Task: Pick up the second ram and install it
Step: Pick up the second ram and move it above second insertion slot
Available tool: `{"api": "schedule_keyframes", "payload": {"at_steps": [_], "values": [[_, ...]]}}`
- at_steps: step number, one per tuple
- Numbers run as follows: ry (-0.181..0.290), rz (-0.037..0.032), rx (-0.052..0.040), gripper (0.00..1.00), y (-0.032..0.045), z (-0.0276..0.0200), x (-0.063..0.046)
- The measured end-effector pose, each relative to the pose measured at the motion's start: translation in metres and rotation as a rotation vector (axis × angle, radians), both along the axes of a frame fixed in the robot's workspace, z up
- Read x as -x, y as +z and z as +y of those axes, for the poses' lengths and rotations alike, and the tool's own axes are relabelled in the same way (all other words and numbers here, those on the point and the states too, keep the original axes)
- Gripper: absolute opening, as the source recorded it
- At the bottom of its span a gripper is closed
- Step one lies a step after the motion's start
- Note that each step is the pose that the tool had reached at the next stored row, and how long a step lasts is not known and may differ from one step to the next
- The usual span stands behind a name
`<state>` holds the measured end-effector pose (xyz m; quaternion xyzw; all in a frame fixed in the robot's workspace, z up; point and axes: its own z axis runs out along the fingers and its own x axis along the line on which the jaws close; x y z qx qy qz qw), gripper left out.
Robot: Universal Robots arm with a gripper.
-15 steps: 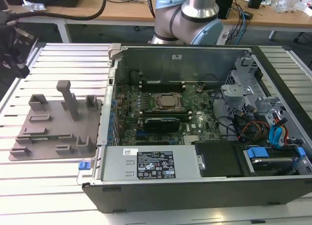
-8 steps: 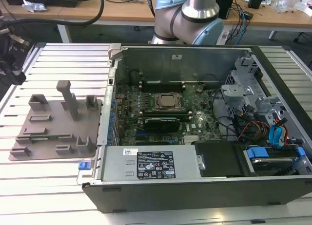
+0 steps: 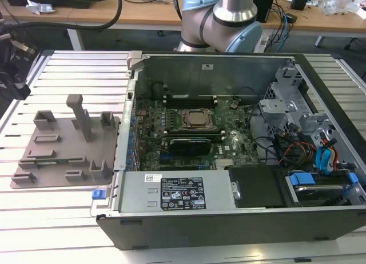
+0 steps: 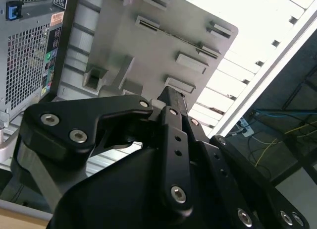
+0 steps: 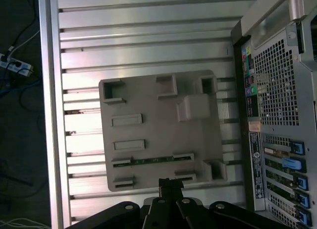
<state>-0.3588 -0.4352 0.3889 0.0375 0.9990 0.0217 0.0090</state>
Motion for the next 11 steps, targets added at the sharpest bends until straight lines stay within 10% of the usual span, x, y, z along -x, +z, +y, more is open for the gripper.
{"api": "schedule_keyframes", "payload": {"at_steps": [11], "values": [[0.303, 0.0, 0.0001, 0.1, 0.0, 0.0, 0.0]]}}
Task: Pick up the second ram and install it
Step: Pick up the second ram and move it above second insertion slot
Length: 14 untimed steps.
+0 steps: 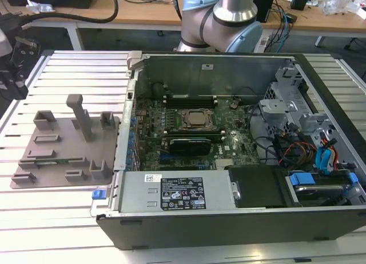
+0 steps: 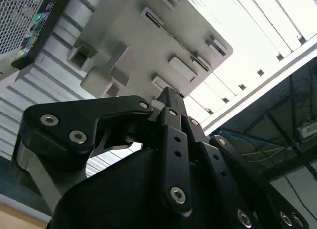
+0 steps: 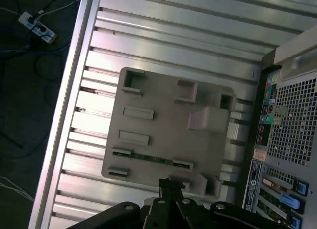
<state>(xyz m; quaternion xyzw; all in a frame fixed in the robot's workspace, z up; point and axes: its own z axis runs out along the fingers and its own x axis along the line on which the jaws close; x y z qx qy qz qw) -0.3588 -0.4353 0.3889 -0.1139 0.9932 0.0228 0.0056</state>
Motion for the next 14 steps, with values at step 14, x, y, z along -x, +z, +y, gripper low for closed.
{"api": "schedule_keyframes", "payload": {"at_steps": [14], "values": [[0.302, 0.0, 0.0, 0.1, 0.0, 0.0, 0.0]]}}
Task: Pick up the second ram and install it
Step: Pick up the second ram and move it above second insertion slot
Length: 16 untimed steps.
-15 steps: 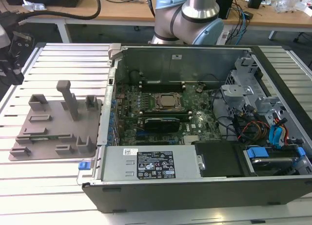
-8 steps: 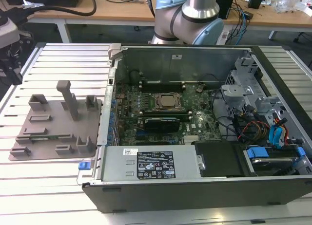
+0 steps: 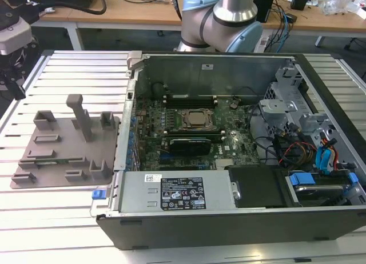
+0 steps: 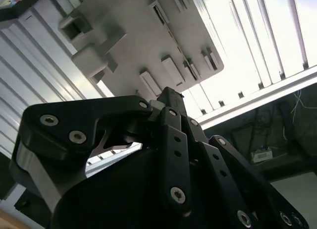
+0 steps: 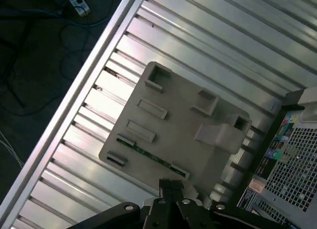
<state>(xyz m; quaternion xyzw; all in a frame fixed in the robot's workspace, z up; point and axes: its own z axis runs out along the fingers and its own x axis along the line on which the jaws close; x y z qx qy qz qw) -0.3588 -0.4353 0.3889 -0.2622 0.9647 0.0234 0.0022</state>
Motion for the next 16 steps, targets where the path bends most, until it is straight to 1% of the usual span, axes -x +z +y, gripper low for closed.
{"api": "schedule_keyframes", "payload": {"at_steps": [2, 5, 7, 9, 14, 16], "values": [[0.031, 0.0, 0.0, 0.1, 0.0, 0.0, 0.0], [0.099, 0.0001, 0.0, 0.1, 0.0, 0.0, 0.0], [0.123, 0.0, 0.0, 0.1, 0.0, 0.0, 0.0], [0.173, 0.0, 0.0, 0.1, 0.0, 0.0, 0.0], [0.266, 0.0, 0.0, 0.1, 0.0, 0.0, 0.0], [0.283, 0.0, 0.0, 0.1, 0.0, 0.0, 0.0]]}}
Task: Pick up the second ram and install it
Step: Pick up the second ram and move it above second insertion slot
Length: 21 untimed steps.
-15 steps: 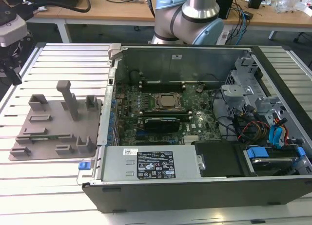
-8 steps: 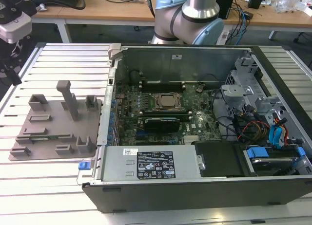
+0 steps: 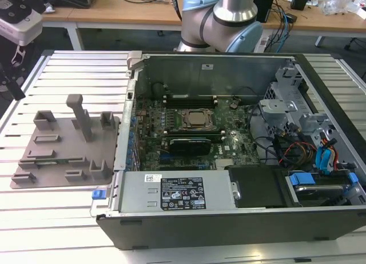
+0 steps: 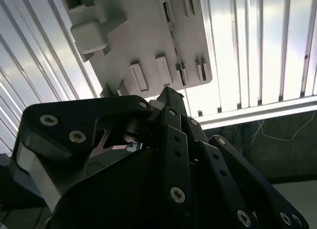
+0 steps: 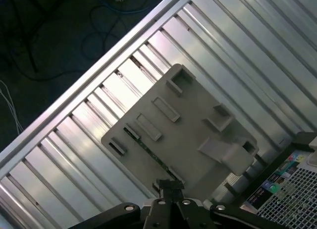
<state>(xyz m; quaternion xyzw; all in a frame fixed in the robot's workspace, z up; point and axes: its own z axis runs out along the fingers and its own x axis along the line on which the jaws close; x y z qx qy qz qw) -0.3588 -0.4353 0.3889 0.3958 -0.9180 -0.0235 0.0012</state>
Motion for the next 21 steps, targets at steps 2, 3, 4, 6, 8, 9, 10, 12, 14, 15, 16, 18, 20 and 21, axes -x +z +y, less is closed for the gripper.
{"api": "schedule_keyframes", "payload": {"at_steps": [2, 3, 4, 6, 8, 9, 10, 12, 14, 15, 16, 18, 20, 21], "values": [[0.027, 0.0, 0.0, 0.1, 0.0, 0.0, 0.0], [0.041, 0.0, 0.0, 0.1, 0.0, 0.0, 0.0], [0.063, 0.0, 0.0, 0.1, 0.0, 0.0, 0.0], [0.094, 0.0, 0.0, 0.1, 0.0, 0.0, 0.0], [0.124, 0.0, 0.0, 0.1, 0.0, 0.0, 0.0], [0.13, 0.0, 0.0, 0.1, 0.0, 0.0, 0.0], [0.151, 0.0, 0.0, 0.1, 0.0, 0.0, 0.0], [0.179, 0.0, 0.0, 0.1, 0.0, 0.0, 0.0], [0.216, 0.0, 0.0, 0.1, 0.0, 0.0, 0.0], [0.237, 0.0, 0.0, 0.1, 0.0, 0.0, 0.0], [0.264, 0.0, 0.0, 0.1, 0.0, 0.0, 0.0], [0.284, 0.0, 0.0, 0.1, 0.0, 0.0, 0.0], [0.32, 0.0, -0.0001, 0.1, 0.0, 0.0, 0.0], [0.34, 0.0, 0.0, 0.1, 0.0, 0.0, 0.0]]}}
